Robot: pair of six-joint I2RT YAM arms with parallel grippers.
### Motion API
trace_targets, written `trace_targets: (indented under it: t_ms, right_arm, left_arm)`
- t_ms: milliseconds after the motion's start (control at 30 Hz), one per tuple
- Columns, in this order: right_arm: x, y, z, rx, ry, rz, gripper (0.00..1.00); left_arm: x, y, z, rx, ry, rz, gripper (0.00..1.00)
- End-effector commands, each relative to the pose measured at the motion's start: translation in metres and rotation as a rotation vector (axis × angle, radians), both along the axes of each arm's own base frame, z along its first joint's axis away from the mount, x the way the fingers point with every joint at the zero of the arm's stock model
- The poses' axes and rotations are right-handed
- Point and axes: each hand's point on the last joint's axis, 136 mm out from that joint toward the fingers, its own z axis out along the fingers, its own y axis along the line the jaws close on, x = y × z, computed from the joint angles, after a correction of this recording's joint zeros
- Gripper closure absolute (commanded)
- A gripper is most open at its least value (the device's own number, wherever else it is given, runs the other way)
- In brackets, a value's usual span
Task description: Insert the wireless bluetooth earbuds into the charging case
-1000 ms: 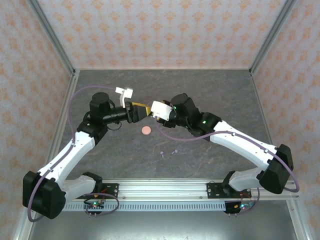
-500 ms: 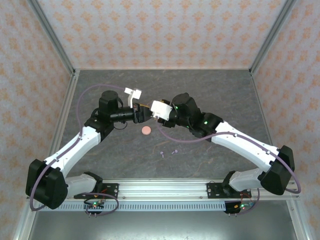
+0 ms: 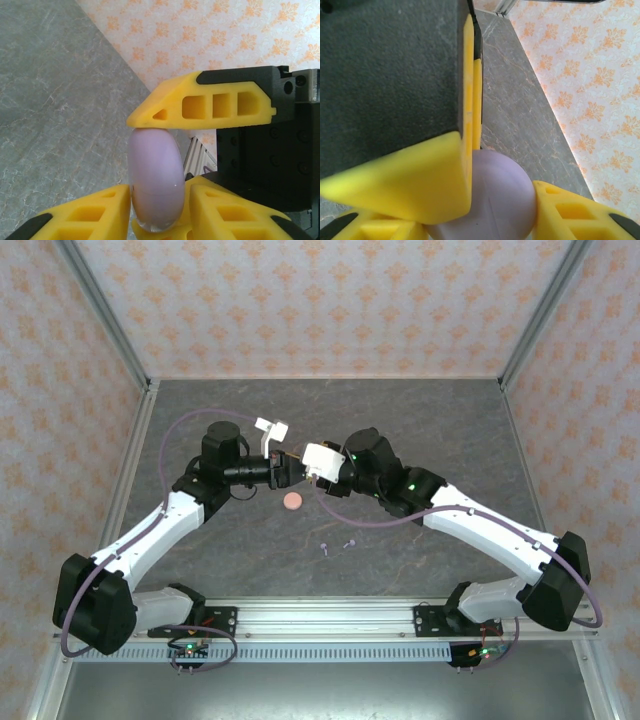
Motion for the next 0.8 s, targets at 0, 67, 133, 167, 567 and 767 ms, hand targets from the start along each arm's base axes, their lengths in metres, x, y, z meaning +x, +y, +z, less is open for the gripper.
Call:
trace_targets:
  t_ms: [0,67,133,167,567,767]
  right_arm:
    - [-0.001,0.004,0.021,0.075,-0.03,-0.005,0.55]
    - [0.0,0.002,0.02,0.07,-0.022,-0.015,0.54]
    - [0.0,0.0,0.019,0.065,-0.012,-0.023,0.51]
    - [-0.001,0.0,0.018,0.065,-0.008,-0.025,0.5]
    - [-0.018,-0.014,0.028,0.162,0.181,0.002,0.15]
    - [-0.035,-0.028,0.044,0.353,0.438,0.037,0.14]
  left_arm:
    - [-0.01,-0.006,0.015,-0.025,-0.058,-0.058,0.68]
    - [-0.011,-0.005,0.017,-0.02,-0.071,-0.055,0.73]
    - [-0.013,-0.004,0.018,-0.018,-0.082,-0.05,0.76]
    - [-0.014,-0.003,0.019,-0.017,-0.091,-0.048,0.78]
    - [-0.008,0.013,0.019,0.072,-0.23,0.065,0.86]
    - [-0.007,0.026,0.027,0.109,-0.429,0.161,0.88]
